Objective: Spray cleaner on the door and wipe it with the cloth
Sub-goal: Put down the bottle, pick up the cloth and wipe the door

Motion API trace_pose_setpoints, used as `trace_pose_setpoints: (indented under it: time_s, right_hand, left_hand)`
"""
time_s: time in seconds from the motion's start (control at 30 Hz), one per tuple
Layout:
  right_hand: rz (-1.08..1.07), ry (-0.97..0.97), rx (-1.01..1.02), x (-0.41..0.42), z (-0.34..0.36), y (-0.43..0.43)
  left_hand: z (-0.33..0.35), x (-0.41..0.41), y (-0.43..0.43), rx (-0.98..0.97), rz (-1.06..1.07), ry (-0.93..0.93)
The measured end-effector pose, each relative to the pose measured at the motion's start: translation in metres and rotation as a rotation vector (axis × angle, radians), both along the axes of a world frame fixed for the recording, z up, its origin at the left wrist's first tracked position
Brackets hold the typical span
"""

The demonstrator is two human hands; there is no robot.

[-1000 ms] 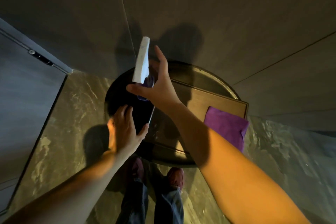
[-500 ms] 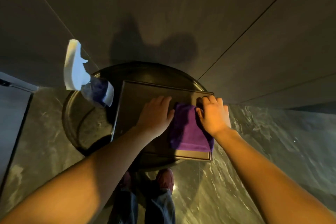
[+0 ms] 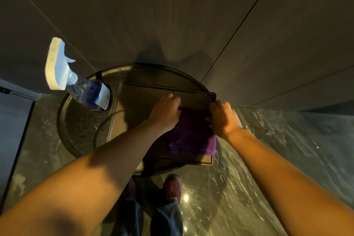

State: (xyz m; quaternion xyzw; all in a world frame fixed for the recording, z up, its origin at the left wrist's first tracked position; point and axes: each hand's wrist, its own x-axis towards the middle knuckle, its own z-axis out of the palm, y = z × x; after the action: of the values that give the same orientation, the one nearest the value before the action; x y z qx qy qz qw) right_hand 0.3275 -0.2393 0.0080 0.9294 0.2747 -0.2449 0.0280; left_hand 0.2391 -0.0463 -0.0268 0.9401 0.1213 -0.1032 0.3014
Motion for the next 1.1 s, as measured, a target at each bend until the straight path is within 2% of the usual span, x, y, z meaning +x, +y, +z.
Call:
trace_pose_setpoints:
  time_s: [0.13, 0.27, 0.4, 0.53, 0.67, 0.9, 1.1]
  right_hand:
    - [-0.057, 0.132, 0.099, -0.001, 0.009, -0.010]
    - [0.078, 0.186, 0.114, -0.003, 0.026, -0.014]
    - [0.156, 0.243, 0.094, -0.014, 0.064, -0.005]
    - [0.260, 0.301, 0.197, -0.029, 0.119, 0.011]
    - [0.359, 0.289, 0.375, -0.051, 0.183, 0.045]
    - [0.578, 0.339, 0.568, -0.108, 0.313, 0.161]
    - [0.774, 0.408, 0.672, -0.180, 0.414, 0.281]
  left_hand:
    - [0.014, -0.012, -0.002, -0.187, 0.082, 0.031]
    - [0.037, -0.030, -0.002, -0.331, 0.168, 0.031]
    - [0.075, -0.059, 0.001, -0.366, 0.216, 0.027]
    - [0.130, -0.099, 0.010, -0.349, 0.304, -0.010]
    - [0.193, -0.149, 0.033, -0.395, 0.480, -0.101]
    - [0.325, -0.250, 0.096, -0.519, 0.811, -0.404]
    - [0.429, -0.342, 0.154, -0.369, 1.031, -0.657]
